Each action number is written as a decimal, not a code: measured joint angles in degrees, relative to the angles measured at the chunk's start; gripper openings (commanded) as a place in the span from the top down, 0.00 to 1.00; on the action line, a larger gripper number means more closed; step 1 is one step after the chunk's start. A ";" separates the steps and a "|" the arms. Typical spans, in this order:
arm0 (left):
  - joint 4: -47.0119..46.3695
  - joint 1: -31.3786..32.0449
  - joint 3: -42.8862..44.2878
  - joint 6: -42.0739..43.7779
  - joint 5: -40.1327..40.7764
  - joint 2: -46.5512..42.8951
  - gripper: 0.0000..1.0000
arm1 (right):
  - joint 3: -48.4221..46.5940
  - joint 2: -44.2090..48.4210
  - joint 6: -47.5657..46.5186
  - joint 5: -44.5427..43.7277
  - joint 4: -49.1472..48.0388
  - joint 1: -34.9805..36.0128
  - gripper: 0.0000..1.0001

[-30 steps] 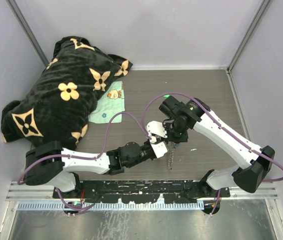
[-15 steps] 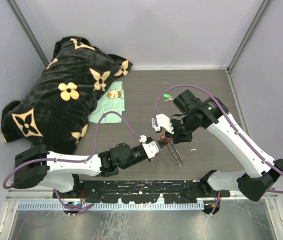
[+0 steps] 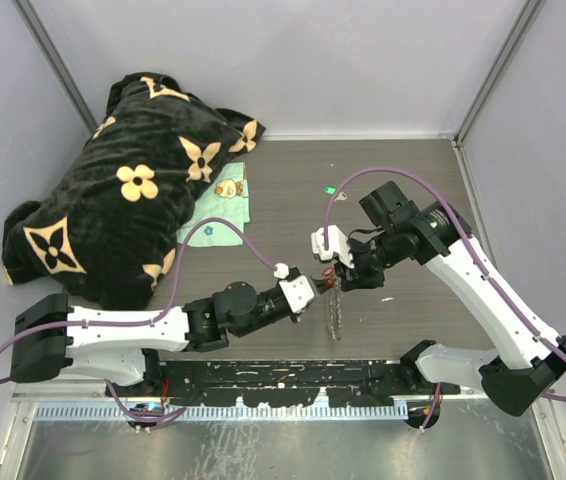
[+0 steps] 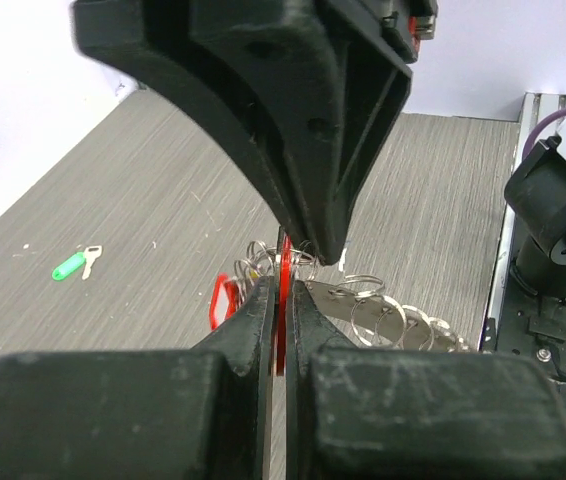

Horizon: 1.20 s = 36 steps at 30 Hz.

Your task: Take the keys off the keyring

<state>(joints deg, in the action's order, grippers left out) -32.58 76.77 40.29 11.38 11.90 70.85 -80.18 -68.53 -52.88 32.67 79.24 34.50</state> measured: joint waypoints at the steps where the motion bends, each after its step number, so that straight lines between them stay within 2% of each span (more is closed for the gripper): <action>1: 0.59 0.00 0.15 -0.09 0.13 -0.48 1.00 | 0.39 0.55 -0.13 0.81 -0.37 -0.52 0.82; 5: 3.61 0.00 1.07 -0.20 0.35 -2.75 1.00 | 1.75 2.75 -0.57 3.80 -1.27 -2.93 0.79; 11: 8.37 0.00 3.41 -0.17 0.11 -5.70 1.00 | 3.87 6.67 -0.83 9.99 -4.46 -7.26 0.63; 13: 10.03 0.00 4.24 -0.17 -0.28 -6.38 1.00 | 4.59 7.91 -0.79 11.76 -5.51 -8.94 0.62; 26: 15.54 0.00 7.72 -0.81 -4.79 -8.59 1.00 | 14.53 17.25 -1.55 32.22 -12.72 -18.01 0.62; 36: 16.63 0.00 9.97 -3.02 -7.43 -8.63 1.00 | 16.22 17.27 -3.58 39.69 -14.47 -20.06 0.62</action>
<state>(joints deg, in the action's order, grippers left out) -15.94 76.77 50.26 8.36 4.47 62.22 -63.96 -51.27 -56.47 72.36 64.77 14.44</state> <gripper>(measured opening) 0.024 0.385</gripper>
